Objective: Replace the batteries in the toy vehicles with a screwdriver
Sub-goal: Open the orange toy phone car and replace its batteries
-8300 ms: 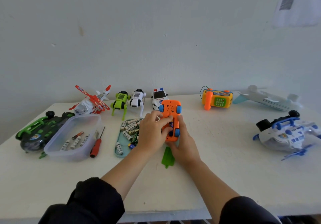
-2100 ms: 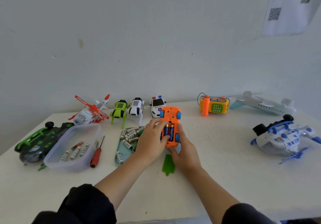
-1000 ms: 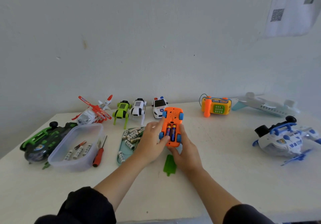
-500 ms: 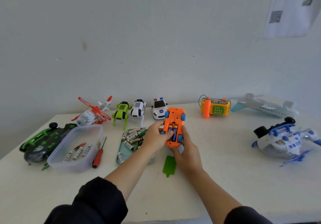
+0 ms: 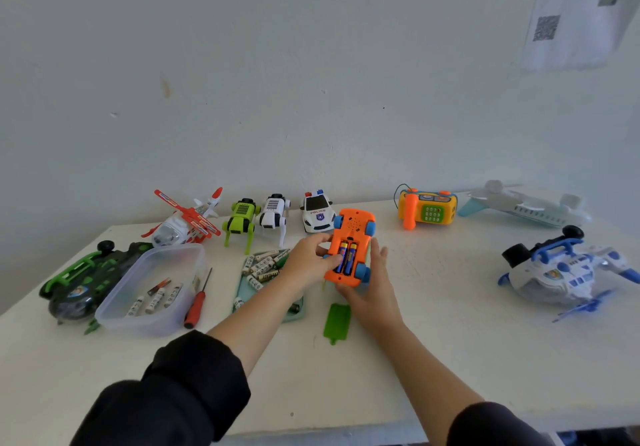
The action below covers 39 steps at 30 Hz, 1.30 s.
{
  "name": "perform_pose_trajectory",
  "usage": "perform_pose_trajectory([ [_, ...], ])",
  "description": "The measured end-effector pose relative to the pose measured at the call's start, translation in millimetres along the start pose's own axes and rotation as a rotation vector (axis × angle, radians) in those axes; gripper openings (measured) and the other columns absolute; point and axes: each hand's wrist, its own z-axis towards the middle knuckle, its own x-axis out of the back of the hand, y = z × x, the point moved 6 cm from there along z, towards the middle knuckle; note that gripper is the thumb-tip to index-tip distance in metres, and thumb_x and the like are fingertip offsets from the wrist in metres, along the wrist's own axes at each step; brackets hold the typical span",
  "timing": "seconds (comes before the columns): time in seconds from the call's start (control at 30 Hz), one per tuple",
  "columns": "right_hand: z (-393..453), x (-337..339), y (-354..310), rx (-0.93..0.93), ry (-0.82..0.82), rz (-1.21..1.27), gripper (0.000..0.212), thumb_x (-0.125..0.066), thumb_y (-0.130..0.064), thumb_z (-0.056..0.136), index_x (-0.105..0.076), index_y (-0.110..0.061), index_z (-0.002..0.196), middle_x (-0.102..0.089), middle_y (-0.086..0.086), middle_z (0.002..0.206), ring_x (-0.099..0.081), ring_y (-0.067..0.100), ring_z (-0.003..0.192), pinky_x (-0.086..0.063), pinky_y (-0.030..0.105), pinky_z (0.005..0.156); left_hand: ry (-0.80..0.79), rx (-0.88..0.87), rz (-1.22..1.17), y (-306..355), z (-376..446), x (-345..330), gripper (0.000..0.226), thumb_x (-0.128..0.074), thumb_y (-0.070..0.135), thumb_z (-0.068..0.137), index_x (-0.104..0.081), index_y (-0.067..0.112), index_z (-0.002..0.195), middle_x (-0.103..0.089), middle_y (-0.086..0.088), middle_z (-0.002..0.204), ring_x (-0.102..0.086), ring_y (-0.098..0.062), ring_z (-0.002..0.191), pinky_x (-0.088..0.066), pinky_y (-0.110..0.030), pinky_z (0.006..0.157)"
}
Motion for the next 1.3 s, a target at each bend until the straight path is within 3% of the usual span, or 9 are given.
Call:
perform_pose_trajectory([
  [0.13,0.2,11.1,4.7,-0.014,0.095,0.093,0.071,-0.069,-0.015,0.085,-0.029,-0.030,0.142,-0.057,-0.026,0.111,-0.054,-0.018,0.097,-0.043,0.004,0.080,-0.101,0.024,0.255,2.8,-2.8,0.0,0.050,-0.064,0.033,0.087,-0.045,0.023,0.132,-0.060,-0.003,0.105,-0.058,-0.014,0.086,-0.047,-0.027,0.069],
  [0.3,0.5,19.5,7.6,-0.035,0.203,0.123,0.067,-0.067,-0.015,0.086,-0.033,-0.027,0.142,-0.053,-0.025,0.113,-0.053,-0.008,0.096,-0.038,0.008,0.081,-0.220,0.229,0.593,-24.5,-24.2,-14.2,0.034,-0.065,0.040,0.082,-0.050,0.015,0.099,-0.062,-0.005,0.088,-0.063,-0.019,0.069,-0.050,-0.029,0.061],
  [0.43,1.3,16.5,6.0,-0.016,0.185,0.111,0.066,-0.072,-0.014,0.081,-0.032,-0.047,0.123,-0.052,-0.034,0.104,-0.055,-0.019,0.091,-0.039,0.002,0.077,-0.292,0.175,0.811,-24.5,-32.0,-28.8,0.045,-0.072,0.052,0.072,-0.054,0.013,0.086,-0.058,-0.001,0.074,-0.056,-0.017,0.063,-0.044,-0.026,0.056],
  [0.63,1.5,15.6,7.9,0.006,0.169,0.116,0.068,-0.074,-0.013,0.079,-0.035,-0.039,0.128,-0.056,-0.034,0.100,-0.053,-0.022,0.092,-0.038,0.000,0.077,-0.336,0.154,1.005,-8.7,-32.5,-22.9,0.008,-0.054,0.016,0.080,-0.055,0.008,0.080,-0.051,-0.005,0.068,-0.053,-0.019,0.060,-0.042,-0.025,0.052],
  [0.73,1.7,14.2,9.3,0.018,0.154,0.106,0.070,-0.075,-0.014,0.079,-0.034,-0.041,0.128,-0.059,-0.033,0.099,-0.055,-0.020,0.092,-0.039,0.000,0.076,-0.409,0.188,0.825,-7.1,-30.6,-12.0,0.024,-0.047,0.004,0.085,-0.062,0.004,0.103,-0.055,-0.015,0.077,-0.052,-0.020,0.061,-0.043,-0.025,0.048],
  [0.83,2.6,12.7,9.8,0.037,0.133,0.109,0.072,-0.074,-0.011,0.080,-0.034,-0.030,0.136,-0.056,-0.032,0.106,-0.054,-0.021,0.093,-0.038,-0.001,0.076,-0.477,0.270,0.311,-0.8,-29.9,2.2,0.027,-0.046,-0.005,0.089,-0.058,0.013,0.105,-0.055,-0.011,0.079,-0.056,-0.018,0.062,-0.048,-0.025,0.049],
  [0.97,3.6,11.0,11.0,0.059,0.124,0.110,0.072,-0.073,-0.010,0.081,-0.034,-0.024,0.140,-0.058,-0.025,0.111,-0.057,-0.015,0.098,-0.040,0.001,0.079,-0.223,0.123,-0.290,24.8,-16.2,20.6,0.032,-0.048,-0.009,0.091,-0.058,0.019,0.103,-0.065,-0.009,0.086,-0.064,-0.020,0.067,-0.053,-0.027,0.051],
  [1.1,2.4,10.9,7.9,0.077,0.117,0.121,0.071,-0.074,-0.012,0.080,-0.034,-0.029,0.137,-0.057,-0.030,0.109,-0.056,-0.017,0.097,-0.039,0.001,0.077,0.090,0.035,-0.338,30.1,-7.9,23.0,0.032,-0.049,-0.009,0.090,-0.057,0.021,0.097,-0.065,-0.010,0.091,-0.066,-0.019,0.071,-0.057,-0.034,0.061],
  [1.3,2.2,12.1,8.9,0.087,0.129,0.094,0.072,-0.073,-0.017,0.080,-0.033,-0.028,0.138,-0.055,-0.034,0.108,-0.055,-0.020,0.096,-0.039,0.001,0.076,0.181,0.109,-0.464,25.7,-5.6,15.4,0.024,-0.041,0.002,0.098,-0.046,0.014,0.118,-0.060,-0.005,0.102,-0.068,-0.016,0.069,-0.056,-0.031,0.050],
])
